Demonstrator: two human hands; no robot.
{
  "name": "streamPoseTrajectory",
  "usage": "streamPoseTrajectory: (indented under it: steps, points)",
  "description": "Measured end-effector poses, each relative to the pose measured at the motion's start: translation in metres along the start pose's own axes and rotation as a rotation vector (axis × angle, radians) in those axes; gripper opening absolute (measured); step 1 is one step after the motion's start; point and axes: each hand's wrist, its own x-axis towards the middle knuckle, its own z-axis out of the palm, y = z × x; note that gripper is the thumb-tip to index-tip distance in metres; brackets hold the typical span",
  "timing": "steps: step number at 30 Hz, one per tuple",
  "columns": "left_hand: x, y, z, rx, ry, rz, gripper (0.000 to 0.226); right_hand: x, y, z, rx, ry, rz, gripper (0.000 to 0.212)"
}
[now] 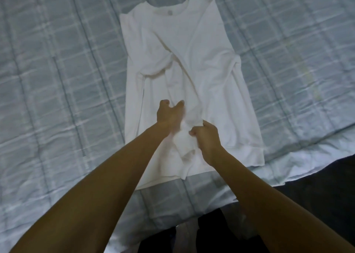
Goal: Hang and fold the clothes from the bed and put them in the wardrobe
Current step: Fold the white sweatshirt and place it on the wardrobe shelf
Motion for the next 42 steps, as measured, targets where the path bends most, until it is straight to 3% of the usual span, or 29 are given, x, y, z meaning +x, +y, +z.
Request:
streamPoseTrajectory:
  steps: [3,5,7,9,11,13,16,19,23,26,32,34,37,42]
  points:
    - [-0.003,0.009,-0.007,-0.277,-0.069,-0.039,0.029,-0.004,-0.013,-0.010,0.207,-0.124,0.042,0.036]
    - [-0.001,0.007,-0.014,-0.298,0.076,0.040,0.032,-0.004,-0.012,-0.018,0.173,-0.048,0.039,0.026]
    - [-0.002,-0.004,-0.020,-0.104,0.210,0.160,0.037,-0.002,0.000,-0.026,-0.082,0.092,0.032,0.021]
    - [-0.011,-0.023,-0.020,0.168,0.178,0.157,0.045,0.000,0.019,-0.032,-0.384,0.108,0.093,0.035]
    - [-0.017,-0.040,-0.018,0.253,0.084,0.066,0.055,-0.003,0.034,-0.031,-0.620,0.085,0.125,0.049]
    - [-0.017,-0.047,-0.016,0.236,0.077,0.051,0.051,-0.009,0.039,-0.027,-0.734,0.158,0.050,0.052]
    - [-0.011,-0.035,-0.021,0.301,0.147,0.107,0.039,-0.011,0.035,-0.022,-0.777,0.313,-0.207,0.049]
    - [0.009,-0.019,-0.036,0.216,0.228,0.123,0.044,-0.003,0.023,-0.014,-0.790,0.315,-0.475,0.044]
    - [0.042,0.008,-0.056,-0.041,0.180,0.041,0.047,0.022,-0.010,0.006,-0.692,0.189,-0.509,0.036]
    - [0.065,0.035,-0.064,-0.235,0.220,-0.009,0.033,0.045,-0.037,0.020,-0.668,0.161,-0.542,0.037]
    - [0.103,0.073,-0.068,-0.324,0.335,-0.076,0.031,0.103,-0.090,0.052,-0.709,0.147,-0.605,0.048]
    - [0.113,0.080,-0.068,-0.374,0.365,-0.104,0.020,0.119,-0.107,0.064,-0.757,0.131,-0.589,0.048]
    - [0.127,0.083,-0.067,-0.358,0.450,-0.063,0.005,0.139,-0.122,0.079,-0.893,0.140,-0.595,0.028]
    - [0.134,0.081,-0.088,-0.403,0.750,-0.028,0.018,0.164,-0.141,0.071,-0.557,0.292,-0.366,0.043]
